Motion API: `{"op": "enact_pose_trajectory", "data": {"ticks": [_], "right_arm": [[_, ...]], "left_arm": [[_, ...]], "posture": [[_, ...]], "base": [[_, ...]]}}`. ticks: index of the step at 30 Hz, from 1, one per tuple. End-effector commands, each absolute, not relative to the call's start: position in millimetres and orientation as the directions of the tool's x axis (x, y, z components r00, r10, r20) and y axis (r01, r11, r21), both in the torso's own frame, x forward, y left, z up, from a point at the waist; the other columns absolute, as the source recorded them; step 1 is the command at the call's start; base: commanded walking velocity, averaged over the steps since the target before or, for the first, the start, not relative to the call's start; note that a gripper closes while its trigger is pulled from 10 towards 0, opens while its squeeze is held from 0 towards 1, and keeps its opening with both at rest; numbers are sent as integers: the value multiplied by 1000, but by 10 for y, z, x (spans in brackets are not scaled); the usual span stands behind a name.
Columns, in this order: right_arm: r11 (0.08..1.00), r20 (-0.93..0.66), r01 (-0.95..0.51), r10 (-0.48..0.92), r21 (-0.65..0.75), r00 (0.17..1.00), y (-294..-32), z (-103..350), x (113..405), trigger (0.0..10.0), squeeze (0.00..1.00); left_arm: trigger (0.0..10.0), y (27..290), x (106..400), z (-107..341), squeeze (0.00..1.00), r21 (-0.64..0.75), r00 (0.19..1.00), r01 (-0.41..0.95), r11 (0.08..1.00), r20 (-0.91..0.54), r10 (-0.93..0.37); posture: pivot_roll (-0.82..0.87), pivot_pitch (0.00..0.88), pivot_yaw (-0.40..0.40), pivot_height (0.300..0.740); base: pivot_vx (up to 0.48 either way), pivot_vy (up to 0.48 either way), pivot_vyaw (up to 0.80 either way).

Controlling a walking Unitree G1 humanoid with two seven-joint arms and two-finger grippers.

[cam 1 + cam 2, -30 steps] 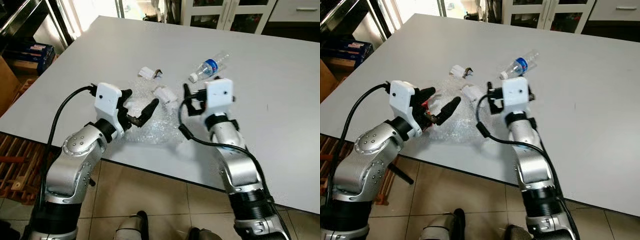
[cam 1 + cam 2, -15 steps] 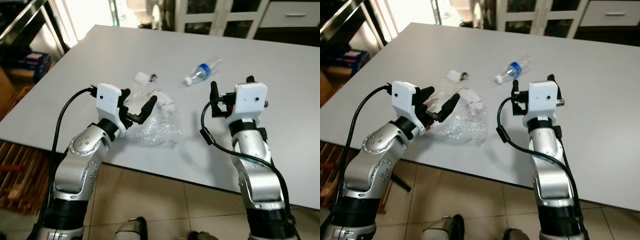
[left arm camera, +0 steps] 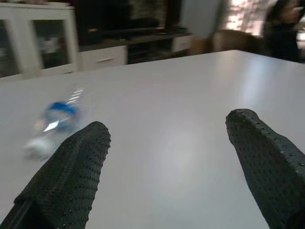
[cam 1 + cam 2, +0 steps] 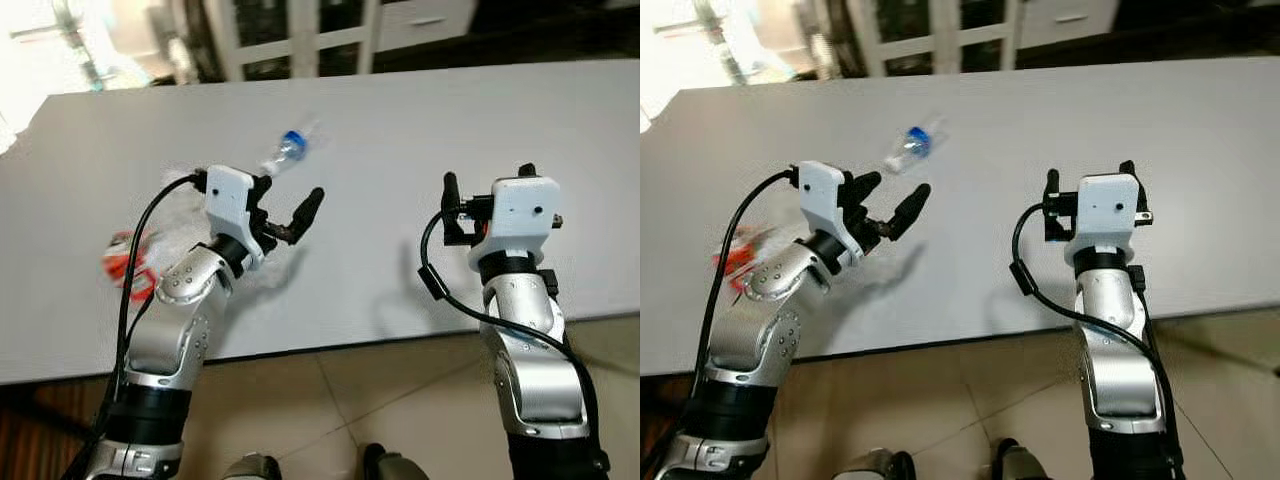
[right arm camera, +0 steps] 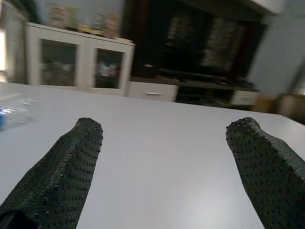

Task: Picking trash to rubbish bin

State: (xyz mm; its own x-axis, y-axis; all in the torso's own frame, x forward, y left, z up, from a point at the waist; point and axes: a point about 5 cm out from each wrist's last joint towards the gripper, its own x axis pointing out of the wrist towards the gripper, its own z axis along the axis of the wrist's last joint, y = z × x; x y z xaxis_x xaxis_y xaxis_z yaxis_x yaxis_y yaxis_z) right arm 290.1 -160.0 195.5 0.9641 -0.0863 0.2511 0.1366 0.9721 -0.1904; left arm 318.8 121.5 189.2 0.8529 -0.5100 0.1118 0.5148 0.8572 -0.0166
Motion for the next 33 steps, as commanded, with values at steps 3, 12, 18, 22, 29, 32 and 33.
{"op": "enact_pose_trajectory", "data": {"ticks": [3,12,18,22,29,32,33], "right_arm": [[972,265,142,-89,-188,960,-1595,2003,2890,10000,0],[976,267,127,-77,-177,961,-1512,2021,2908,10000,0],[979,269,120,-73,-165,960,-1468,2019,2914,10000,0],[980,268,119,-72,-162,961,-1448,2016,2917,10000,0],[981,276,115,-68,-157,959,-1415,2041,2930,10000,0],[981,280,116,-69,-155,957,-1409,2053,2934,10000,0],[981,280,116,-69,-155,957,-1409,2053,2934,10000,0]], "left_arm": [[10000,1230,3218,1921,0,-6,850,517,856,118,-513],[10000,1263,3255,1925,0,-2,860,501,866,115,-497],[10000,1279,3243,1926,0,-3,861,498,867,118,-495],[10000,1270,3217,1902,0,3,858,502,865,123,-498],[10000,1228,3219,1902,0,14,857,501,866,134,-498],[10000,1216,3219,1904,0,14,854,505,863,136,-502],[10000,1216,3219,1904,0,14,854,505,863,136,-502]], "posture": [[23,80,54,740],[30,72,52,740],[35,74,53,740],[35,74,53,740],[35,79,56,740],[31,79,57,740],[31,79,57,740]], "base": [[0,0,0],[0,0,0],[0,0,0],[0,0,0],[0,0,0],[0,0,0],[0,0,0]]}}
